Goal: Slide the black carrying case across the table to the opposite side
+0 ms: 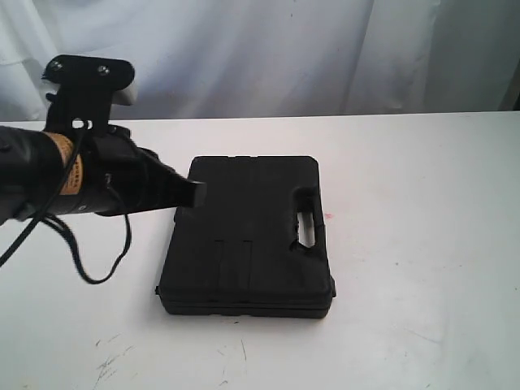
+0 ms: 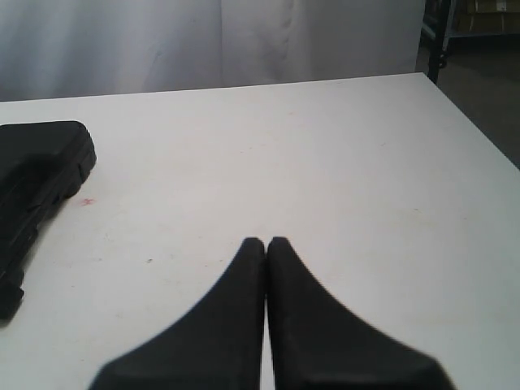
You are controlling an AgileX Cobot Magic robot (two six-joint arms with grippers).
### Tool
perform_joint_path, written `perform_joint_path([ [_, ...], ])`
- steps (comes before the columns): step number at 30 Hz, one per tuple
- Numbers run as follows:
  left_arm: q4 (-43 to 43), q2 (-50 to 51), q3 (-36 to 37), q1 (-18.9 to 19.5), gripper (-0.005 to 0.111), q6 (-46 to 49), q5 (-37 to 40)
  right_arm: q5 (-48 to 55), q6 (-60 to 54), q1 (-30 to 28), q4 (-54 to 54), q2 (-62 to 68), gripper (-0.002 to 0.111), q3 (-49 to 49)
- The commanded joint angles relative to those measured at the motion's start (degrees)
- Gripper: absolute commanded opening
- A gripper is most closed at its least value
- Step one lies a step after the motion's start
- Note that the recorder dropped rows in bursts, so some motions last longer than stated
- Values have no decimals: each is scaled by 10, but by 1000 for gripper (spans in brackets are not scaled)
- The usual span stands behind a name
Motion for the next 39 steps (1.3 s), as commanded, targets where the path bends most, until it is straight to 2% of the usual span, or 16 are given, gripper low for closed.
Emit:
perform_joint_path([
  [1,3,-38,18,1,0,-6,24,-7,-2,-2,5,-3,0,2],
  [10,50,-45,17,1,0,16,24,-7,-2,-2,5,-3,0,2],
  [17,48,-50,20,1,0,9,102,-7,-2,-2,5,-3,0,2],
  [21,64,-90,48,6,0,3,109,-7,-2,-2,5,-3,0,2],
  [24,33,-142,88,48,0,3,82,-7,-2,-2,5,-3,0,2],
  [31,-8,-308,215,207,0,7,-32,-7,-2,-2,5,-3,0,2],
  [35,-24,-420,289,285,0,7,-43,-7,-2,-2,5,-3,0,2],
  [39,-39,-524,346,343,0,7,-43,-7,-2,-2,5,-3,0,2],
])
